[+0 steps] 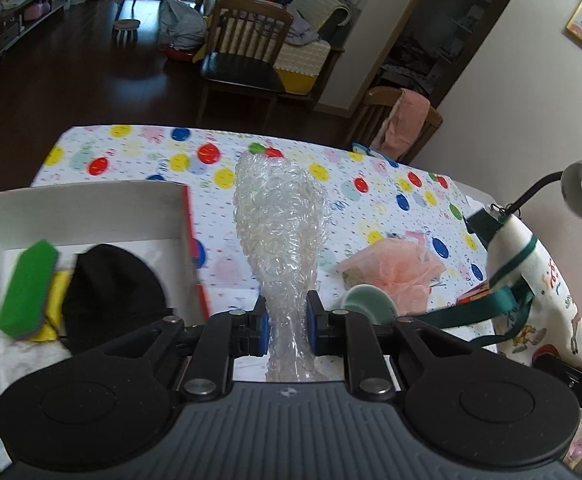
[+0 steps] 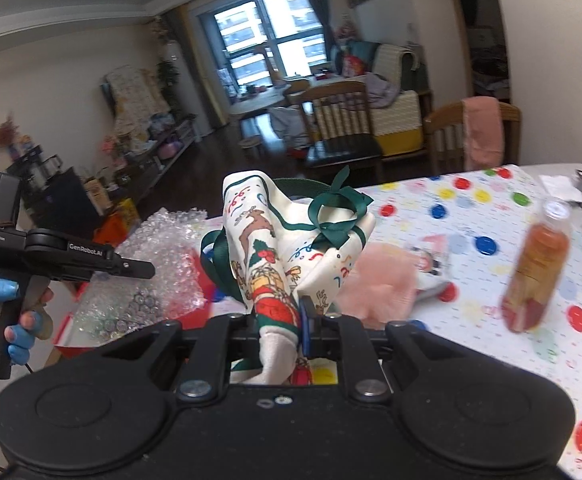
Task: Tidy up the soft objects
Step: 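Lift the bubble wrap and Christmas bag and carry them toward the shoebox, then lower the bubble wrap with the left tool while the right tool lowers the bag into the box, open both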
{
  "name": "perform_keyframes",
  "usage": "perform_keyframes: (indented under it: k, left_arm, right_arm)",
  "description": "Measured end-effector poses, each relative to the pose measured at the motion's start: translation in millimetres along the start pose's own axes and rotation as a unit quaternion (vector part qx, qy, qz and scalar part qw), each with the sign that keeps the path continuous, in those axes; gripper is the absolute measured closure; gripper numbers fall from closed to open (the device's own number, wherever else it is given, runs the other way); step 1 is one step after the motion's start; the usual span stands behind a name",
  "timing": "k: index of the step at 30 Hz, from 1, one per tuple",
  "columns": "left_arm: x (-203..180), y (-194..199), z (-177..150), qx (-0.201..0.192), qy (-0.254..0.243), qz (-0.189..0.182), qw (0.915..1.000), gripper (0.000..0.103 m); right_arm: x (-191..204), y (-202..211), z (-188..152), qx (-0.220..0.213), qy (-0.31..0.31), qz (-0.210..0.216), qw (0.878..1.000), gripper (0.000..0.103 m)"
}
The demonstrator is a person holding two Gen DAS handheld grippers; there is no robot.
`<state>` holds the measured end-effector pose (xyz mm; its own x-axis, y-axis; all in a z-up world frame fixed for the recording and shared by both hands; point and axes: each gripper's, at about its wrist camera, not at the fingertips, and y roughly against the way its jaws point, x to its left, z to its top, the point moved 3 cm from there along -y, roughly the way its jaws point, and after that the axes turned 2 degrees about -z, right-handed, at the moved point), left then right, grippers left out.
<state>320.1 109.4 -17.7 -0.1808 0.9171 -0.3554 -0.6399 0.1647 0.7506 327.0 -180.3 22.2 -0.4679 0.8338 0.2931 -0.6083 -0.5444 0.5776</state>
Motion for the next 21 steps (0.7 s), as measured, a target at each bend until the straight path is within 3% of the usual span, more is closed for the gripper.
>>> perform_keyframes:
  k: [21]
  left_arm:
    - [128, 81, -1, -0.029, 0.04, 0.065, 0.9966, 0.086]
  right_arm:
    - [157, -72, 11, 0.048, 0.094, 0.083, 0.991, 0.089]
